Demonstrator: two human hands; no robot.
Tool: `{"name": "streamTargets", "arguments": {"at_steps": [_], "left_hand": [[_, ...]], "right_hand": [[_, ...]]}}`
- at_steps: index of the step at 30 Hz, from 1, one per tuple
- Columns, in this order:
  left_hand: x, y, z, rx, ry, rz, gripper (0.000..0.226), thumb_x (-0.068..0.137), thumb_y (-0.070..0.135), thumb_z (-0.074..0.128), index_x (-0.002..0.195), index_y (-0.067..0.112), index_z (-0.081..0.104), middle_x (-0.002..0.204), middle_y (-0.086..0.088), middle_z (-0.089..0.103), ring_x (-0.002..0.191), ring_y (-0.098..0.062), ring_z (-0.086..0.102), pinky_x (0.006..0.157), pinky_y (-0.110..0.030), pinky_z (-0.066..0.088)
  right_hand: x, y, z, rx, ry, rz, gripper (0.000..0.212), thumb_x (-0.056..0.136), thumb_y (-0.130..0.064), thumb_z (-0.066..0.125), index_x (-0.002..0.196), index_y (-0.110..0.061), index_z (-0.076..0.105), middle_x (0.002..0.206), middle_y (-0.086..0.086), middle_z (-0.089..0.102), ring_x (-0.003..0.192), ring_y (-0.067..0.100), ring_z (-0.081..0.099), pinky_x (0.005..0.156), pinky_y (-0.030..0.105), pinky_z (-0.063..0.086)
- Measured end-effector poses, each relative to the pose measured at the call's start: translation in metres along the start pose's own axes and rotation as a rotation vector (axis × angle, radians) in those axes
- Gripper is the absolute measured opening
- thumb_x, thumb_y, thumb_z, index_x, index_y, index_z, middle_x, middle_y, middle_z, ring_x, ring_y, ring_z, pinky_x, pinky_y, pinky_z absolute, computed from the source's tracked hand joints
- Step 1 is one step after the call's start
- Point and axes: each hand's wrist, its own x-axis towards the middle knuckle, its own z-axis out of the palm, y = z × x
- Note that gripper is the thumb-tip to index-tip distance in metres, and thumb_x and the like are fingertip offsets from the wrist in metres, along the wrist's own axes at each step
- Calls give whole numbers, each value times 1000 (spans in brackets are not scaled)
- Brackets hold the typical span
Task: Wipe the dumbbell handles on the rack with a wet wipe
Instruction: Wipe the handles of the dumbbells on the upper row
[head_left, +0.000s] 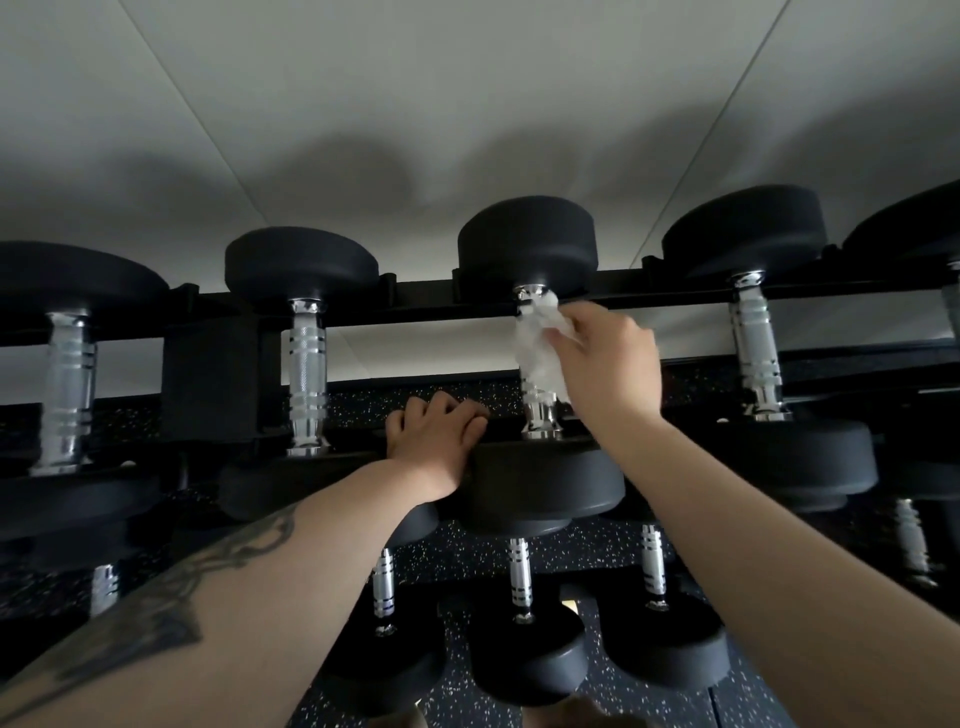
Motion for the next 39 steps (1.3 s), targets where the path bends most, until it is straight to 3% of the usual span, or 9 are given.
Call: {"name": "streamTargets", "arguments": {"at_steps": [4,7,11,18,25,32,35,37,39], "left_hand": [[-1,0,-1,-2,3,0,35,101,46,22,125,45,47,130,6,41,123,-20,30,101,-36,15],[0,-1,-1,1,-18,-5,35,101,47,21,125,45,47,131,6,41,124,-21,29,102,-37,15],[1,-2,-1,-15,-26,-7,35,101,46,22,126,45,46,130,6,41,123,-20,29,101,-37,15],[2,-1,0,-7,-13,-1,34,102,46,21,126,46,46,131,6,40,123,-20,29,101,-36,14],[0,-1,0,2,7,0,34,102,46,21,124,46,46,129,7,41,122,-19,30,100,-35,15],[3,0,1,47,-12,-26,35,101,46,21,127,43,44,132,4,40,123,-22,30,102,-38,17],[3,0,2,75,-19,-31,38,101,47,20,131,38,42,135,3,38,124,-23,30,102,-38,18],[2,0,2,59,-6,-33,36,102,46,21,129,39,44,134,3,39,123,-23,30,101,-38,17],[2,0,2,36,-3,-25,34,102,46,22,126,42,45,131,4,40,122,-22,30,101,-37,16]], "right_hand": [[9,-17,16,-62,176,-429,29,75,-3,61,94,-20,74,80,6,72,73,28,66,64,32,54],[16,4,23,-199,14,-742,29,76,-6,60,101,-15,73,109,3,70,110,20,63,93,34,48],[19,18,6,-75,-129,-611,44,81,-1,60,120,-21,65,128,-5,61,123,9,52,91,25,45],[4,1,10,71,59,-303,38,84,-1,54,116,-16,68,97,6,73,73,22,65,69,24,50],[-15,9,-15,-141,-262,-299,43,94,-10,49,135,-22,51,138,0,53,108,30,61,89,38,50],[-26,-6,-3,-122,-467,-224,47,102,-21,35,147,-32,26,159,-2,-3,127,31,45,95,35,45],[-47,3,-22,-66,-601,-135,47,103,-25,32,147,-37,24,156,3,21,125,25,48,97,30,42],[-42,5,-32,31,-604,-54,46,102,-26,32,147,-36,26,127,9,57,95,19,61,79,29,48],[-31,2,-33,122,-575,53,47,101,-30,33,147,-33,25,108,10,62,84,25,62,70,34,50]]}}
